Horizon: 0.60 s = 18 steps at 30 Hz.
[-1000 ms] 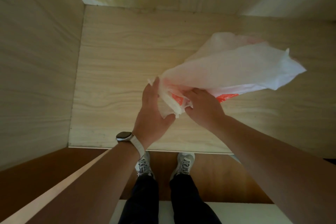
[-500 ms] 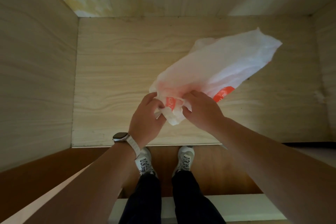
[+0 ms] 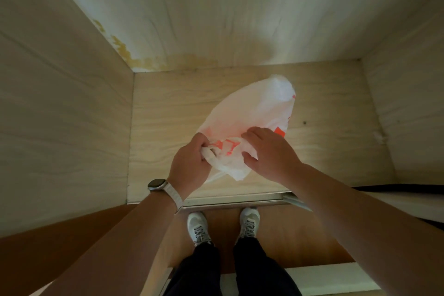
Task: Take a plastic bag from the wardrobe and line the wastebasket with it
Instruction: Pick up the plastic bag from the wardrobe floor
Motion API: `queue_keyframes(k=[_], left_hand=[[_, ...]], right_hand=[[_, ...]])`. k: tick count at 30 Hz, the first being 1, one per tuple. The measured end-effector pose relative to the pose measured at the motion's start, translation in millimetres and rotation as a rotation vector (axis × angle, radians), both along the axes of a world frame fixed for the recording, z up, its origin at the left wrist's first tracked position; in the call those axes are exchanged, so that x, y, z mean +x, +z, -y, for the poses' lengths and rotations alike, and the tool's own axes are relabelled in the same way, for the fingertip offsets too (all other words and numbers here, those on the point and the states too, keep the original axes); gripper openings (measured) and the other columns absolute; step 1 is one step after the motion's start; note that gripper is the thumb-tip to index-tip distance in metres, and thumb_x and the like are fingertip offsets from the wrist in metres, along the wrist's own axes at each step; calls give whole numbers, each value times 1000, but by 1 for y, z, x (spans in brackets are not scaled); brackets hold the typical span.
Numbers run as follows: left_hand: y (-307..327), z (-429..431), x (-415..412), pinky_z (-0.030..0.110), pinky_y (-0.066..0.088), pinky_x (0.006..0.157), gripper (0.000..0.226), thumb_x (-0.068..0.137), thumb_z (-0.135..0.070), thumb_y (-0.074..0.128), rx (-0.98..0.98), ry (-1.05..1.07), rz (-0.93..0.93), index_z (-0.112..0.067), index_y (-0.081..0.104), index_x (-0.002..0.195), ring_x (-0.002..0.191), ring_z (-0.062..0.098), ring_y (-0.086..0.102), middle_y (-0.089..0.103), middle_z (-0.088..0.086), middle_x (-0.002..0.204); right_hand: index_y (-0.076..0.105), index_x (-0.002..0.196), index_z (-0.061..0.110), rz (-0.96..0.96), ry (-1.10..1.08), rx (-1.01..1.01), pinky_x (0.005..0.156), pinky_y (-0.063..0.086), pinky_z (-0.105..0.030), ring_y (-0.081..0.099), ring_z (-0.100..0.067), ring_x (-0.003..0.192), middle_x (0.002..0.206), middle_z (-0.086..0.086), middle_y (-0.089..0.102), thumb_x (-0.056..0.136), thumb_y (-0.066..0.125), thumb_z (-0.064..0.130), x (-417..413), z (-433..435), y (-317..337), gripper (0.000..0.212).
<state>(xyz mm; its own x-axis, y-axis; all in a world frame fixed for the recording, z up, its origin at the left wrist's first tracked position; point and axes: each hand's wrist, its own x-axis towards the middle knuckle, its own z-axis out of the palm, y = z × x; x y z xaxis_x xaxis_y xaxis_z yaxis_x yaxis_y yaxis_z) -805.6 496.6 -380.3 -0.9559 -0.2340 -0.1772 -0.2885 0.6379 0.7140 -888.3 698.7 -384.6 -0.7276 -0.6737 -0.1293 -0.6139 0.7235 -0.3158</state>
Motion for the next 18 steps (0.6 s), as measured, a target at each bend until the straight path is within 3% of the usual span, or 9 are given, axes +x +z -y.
queue_keyframes(k=[3, 7, 10, 13, 18], left_hand=[[25, 6, 1, 33, 44, 51, 23, 87, -3, 56, 30, -9, -48, -21, 54, 101, 64, 26, 61, 67, 3, 81], [52, 17, 3, 31, 54, 71, 38, 82, -5, 50, 71, -39, -138, -21, 61, 115, 90, 21, 64, 69, 2, 105], [69, 25, 4, 32, 54, 72, 35, 88, -5, 50, 111, -52, -177, -22, 61, 116, 92, 22, 65, 68, 1, 108], [85, 32, 4, 29, 54, 63, 30, 94, -7, 51, 151, -51, -203, -25, 60, 116, 85, 19, 67, 69, -3, 103], [116, 45, 7, 28, 54, 66, 23, 95, -9, 52, 187, -36, -273, -24, 62, 110, 83, 13, 66, 69, -6, 97]], right_hand=[[61, 122, 9, -5, -16, 15, 79, 55, -47, 62, -34, 103, 118, -11, 63, 85, 66, 29, 6, 2, 26, 43], [59, 126, 10, -21, -21, 53, 83, 54, -45, 61, -33, 107, 123, -12, 62, 87, 60, 34, 17, 7, 58, 46], [57, 130, 11, -43, -49, 72, 88, 53, -46, 59, -33, 113, 128, -12, 61, 89, 55, 38, 26, 12, 80, 49], [55, 135, 13, -43, -80, 87, 95, 50, -45, 56, -32, 120, 134, -11, 58, 90, 44, 44, 37, 22, 98, 55], [39, 148, 18, -66, -102, 103, 110, 35, -41, 38, -25, 137, 151, -5, 41, 99, 46, 43, 51, 40, 123, 56]])
